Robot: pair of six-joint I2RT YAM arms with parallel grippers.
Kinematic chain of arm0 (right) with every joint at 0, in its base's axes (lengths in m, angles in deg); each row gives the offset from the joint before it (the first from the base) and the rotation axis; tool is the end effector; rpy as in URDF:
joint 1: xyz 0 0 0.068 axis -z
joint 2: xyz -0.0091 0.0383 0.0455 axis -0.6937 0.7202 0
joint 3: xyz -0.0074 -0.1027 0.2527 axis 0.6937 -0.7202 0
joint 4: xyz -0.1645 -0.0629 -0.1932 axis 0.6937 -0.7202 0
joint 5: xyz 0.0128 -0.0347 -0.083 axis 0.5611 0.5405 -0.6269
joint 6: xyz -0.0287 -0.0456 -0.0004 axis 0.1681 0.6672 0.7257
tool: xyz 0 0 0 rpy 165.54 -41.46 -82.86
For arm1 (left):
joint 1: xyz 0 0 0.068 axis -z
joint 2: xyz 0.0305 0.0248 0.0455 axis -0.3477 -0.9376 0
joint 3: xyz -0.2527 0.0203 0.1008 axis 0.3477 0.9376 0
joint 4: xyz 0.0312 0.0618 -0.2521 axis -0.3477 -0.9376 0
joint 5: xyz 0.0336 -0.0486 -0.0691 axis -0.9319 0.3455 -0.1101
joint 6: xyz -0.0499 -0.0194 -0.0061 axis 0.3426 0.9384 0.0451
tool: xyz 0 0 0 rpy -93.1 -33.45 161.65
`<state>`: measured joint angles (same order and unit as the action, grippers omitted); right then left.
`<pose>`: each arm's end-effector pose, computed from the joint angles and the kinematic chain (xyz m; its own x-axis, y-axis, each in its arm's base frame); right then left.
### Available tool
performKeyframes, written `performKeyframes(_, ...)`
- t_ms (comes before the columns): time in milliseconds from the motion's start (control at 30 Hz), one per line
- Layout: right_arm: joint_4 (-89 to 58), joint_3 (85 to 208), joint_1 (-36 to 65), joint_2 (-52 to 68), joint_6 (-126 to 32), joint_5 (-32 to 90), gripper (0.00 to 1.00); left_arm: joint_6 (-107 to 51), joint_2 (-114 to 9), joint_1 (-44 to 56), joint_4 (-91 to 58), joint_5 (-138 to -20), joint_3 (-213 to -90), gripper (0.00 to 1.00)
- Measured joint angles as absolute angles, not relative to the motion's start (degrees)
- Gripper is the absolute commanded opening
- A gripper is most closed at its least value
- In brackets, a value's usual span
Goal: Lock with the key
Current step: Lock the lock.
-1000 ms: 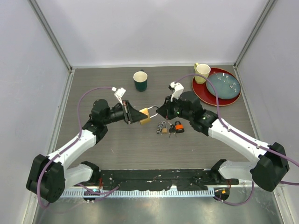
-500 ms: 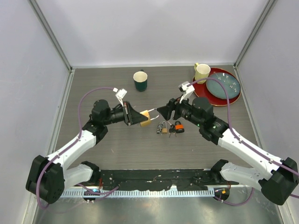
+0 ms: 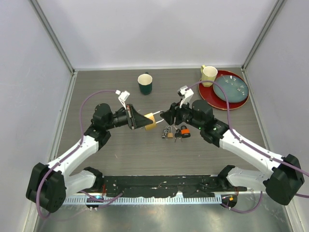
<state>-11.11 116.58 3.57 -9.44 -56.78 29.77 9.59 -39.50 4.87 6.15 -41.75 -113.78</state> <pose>0.1952 0.1727 0.3064 -0.3903 0.0405 -0.9198 -0.6650 0.6785 0.3121 0.2057 -0.1250 0.2801 -0.7500 -0.2336 -0.6188 0.5751 0.2319 -0.7845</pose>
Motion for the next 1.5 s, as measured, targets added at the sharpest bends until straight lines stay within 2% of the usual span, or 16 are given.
performKeyframes(167, -9.6, 116.58, 2.8, -8.24, -56.85, 29.37, 0.44, 10.64, -39.5, 4.87, 6.96, -41.64, -113.78, 0.0)
performKeyframes(400, -8.58, 116.56, 2.15, -7.49, -57.17, 29.31, 0.02, 10.75, -39.5, 4.8, 7.75, -41.68, -113.8, 0.0)
performKeyframes(1100, -14.08, 117.54, 2.15, -7.08, -60.19, 32.81, 0.01, -7.87, -37.42, 5.04, -10.66, -42.19, -118.24, 0.0)
performKeyframes(1500, -14.19, 118.0, 2.3, -5.5, -62.14, 34.44, 0.01, -6.32, -36.83, 5.09, -5.59, -43.89, -115.11, 0.0)
